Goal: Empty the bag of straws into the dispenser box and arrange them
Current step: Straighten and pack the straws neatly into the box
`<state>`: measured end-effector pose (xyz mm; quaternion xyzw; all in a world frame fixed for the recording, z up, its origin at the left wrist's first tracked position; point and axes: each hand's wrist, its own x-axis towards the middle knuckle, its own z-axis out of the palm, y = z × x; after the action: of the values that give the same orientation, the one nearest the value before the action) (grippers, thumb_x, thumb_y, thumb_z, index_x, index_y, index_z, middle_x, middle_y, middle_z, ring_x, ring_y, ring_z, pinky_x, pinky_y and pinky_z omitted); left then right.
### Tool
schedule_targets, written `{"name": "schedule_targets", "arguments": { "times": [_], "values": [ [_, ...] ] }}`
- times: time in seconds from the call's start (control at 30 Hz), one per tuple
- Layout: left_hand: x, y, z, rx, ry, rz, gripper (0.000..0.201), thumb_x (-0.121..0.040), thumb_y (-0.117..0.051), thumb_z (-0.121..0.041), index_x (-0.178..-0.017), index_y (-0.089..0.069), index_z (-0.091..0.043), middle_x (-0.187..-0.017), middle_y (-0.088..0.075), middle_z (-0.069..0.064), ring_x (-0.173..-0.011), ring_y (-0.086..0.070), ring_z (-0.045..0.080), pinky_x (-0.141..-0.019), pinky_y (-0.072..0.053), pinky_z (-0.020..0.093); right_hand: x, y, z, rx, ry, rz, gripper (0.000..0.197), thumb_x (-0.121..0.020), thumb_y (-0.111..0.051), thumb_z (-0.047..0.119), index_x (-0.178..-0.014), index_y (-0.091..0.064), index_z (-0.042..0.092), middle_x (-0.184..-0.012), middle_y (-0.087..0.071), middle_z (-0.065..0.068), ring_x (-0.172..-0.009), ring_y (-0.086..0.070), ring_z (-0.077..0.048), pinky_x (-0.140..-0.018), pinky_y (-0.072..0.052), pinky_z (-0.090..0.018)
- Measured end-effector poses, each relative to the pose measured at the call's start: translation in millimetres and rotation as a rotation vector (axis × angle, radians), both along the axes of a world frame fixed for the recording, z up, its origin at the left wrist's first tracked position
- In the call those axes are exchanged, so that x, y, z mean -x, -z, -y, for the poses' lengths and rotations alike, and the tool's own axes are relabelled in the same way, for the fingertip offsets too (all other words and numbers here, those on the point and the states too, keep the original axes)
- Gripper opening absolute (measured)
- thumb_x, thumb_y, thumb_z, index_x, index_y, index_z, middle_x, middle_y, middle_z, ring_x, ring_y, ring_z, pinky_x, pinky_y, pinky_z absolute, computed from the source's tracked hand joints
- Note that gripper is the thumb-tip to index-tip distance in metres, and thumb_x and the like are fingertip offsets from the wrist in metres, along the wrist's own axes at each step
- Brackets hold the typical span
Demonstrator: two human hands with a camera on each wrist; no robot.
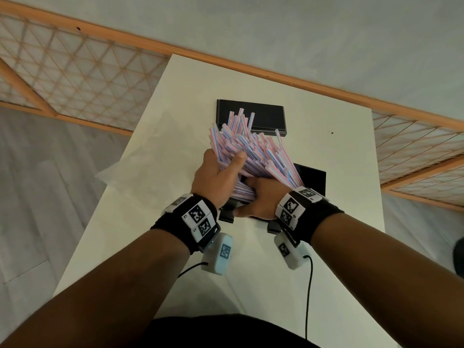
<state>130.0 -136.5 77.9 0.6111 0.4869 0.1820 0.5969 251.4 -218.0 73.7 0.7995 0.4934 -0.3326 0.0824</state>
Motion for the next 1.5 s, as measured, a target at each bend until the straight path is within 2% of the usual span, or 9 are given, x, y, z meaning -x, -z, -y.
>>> {"name": "schedule_targets", "arguments": {
  "times": [0.07, 0.17, 0.33, 0.6, 0.8, 1.07, 1.27, 1.43, 1.5],
  "values": [
    [0, 1, -1, -0.026, -0.032, 0.016, 0.048, -0.085, -0.075, -0.053, -0.118, -0.056, -0.025, -0.106, -0.067, -0.015, -0.101, -0.066, 0.015, -0.09, -0.051, 0.034, 0, -1, -1, 0.007, -0.01, 0.022, 0.066, -0.065, -0.066, 0.074, -0.108, -0.06, 0.024, -0.105, -0.066, -0.001, -0.102, -0.062, -0.026, -0.088, -0.05, -0.036],
    [-1, 1, -4, -0.039, -0.106, 0.079, 0.054, -0.072, -0.081, -0.056, -0.112, -0.06, -0.026, -0.103, -0.072, -0.012, -0.095, -0.07, 0.01, -0.09, -0.057, 0.039, 4, -4, -3, -0.039, -0.021, -0.052, 0.093, -0.061, -0.068, 0.069, -0.139, -0.048, 0.024, -0.13, -0.062, -0.003, -0.119, -0.056, -0.028, -0.1, -0.046, -0.042],
    [-2, -8, -11, -0.111, -0.16, 0.181, 0.035, -0.077, -0.083, -0.039, -0.1, -0.067, -0.018, -0.092, -0.075, -0.006, -0.085, -0.073, 0.01, -0.083, -0.06, 0.039, 1, -4, -8, -0.041, 0.027, -0.126, 0.074, -0.065, -0.081, 0.054, -0.125, -0.054, 0.02, -0.115, -0.065, 0.0, -0.106, -0.061, -0.024, -0.094, -0.05, -0.038],
    [-13, -14, -19, -0.028, -0.204, 0.264, 0.044, -0.063, -0.09, -0.018, -0.095, -0.06, -0.024, -0.092, -0.073, -0.003, -0.084, -0.074, 0.015, -0.084, -0.062, 0.042, -2, 3, -15, -0.124, 0.023, -0.232, 0.114, -0.044, -0.077, 0.066, -0.145, -0.042, 0.026, -0.147, -0.049, 0.002, -0.139, -0.04, -0.024, -0.115, -0.033, -0.045],
    [-18, -18, -24, -0.007, -0.101, 0.23, 0.058, -0.056, -0.092, -0.015, -0.108, -0.065, -0.021, -0.101, -0.077, 0.0, -0.091, -0.076, 0.015, -0.091, -0.061, 0.044, 1, 3, -16, -0.235, -0.041, -0.187, 0.114, -0.062, -0.085, 0.053, -0.153, -0.027, 0.018, -0.16, -0.029, -0.005, -0.149, -0.021, -0.026, -0.121, -0.018, -0.037],
    [-15, -31, -13, -0.037, -0.202, 0.402, 0.027, -0.075, -0.083, 0.0, -0.079, -0.07, -0.023, -0.075, -0.075, -0.007, -0.074, -0.074, 0.018, -0.078, -0.063, 0.042, 1, 5, -9, -0.474, -0.025, -0.192, 0.119, -0.052, -0.084, 0.06, -0.151, -0.028, 0.024, -0.157, -0.034, 0.002, -0.148, -0.023, -0.021, -0.122, -0.019, -0.04],
    [-7, -35, -13, 0.02, -0.279, 0.53, 0.035, -0.072, -0.085, -0.016, -0.103, -0.069, -0.011, -0.103, -0.075, 0.017, -0.1, -0.074, 0.037, -0.09, -0.059, 0.058, 4, -2, -8, -0.55, 0.061, -0.363, 0.097, -0.068, -0.088, 0.043, -0.147, -0.038, 0.018, -0.147, -0.047, 0.002, -0.138, -0.035, -0.011, -0.115, -0.024, -0.024],
    [6, -30, -15, 0.134, -0.397, 0.449, 0.067, -0.072, -0.088, -0.041, -0.122, -0.058, -0.008, -0.106, -0.07, 0.007, -0.092, -0.072, 0.011, -0.084, -0.061, 0.035, 7, -4, -3, -0.214, 0.095, -0.116, 0.093, -0.068, -0.06, 0.083, -0.133, -0.046, 0.018, -0.121, -0.055, 0.003, -0.118, -0.052, -0.02, -0.101, -0.039, -0.031],
    [7, -27, -20, 0.238, -0.461, 0.462, 0.072, -0.066, -0.083, -0.058, -0.119, -0.06, -0.015, -0.115, -0.069, 0.011, -0.106, -0.071, 0.023, -0.094, -0.059, 0.047, 8, 0, 3, -0.193, 0.055, -0.04, 0.106, -0.064, -0.041, 0.093, -0.137, -0.043, 0.015, -0.133, -0.056, -0.008, -0.126, -0.051, -0.031, -0.108, -0.04, -0.04]
  ]
}}
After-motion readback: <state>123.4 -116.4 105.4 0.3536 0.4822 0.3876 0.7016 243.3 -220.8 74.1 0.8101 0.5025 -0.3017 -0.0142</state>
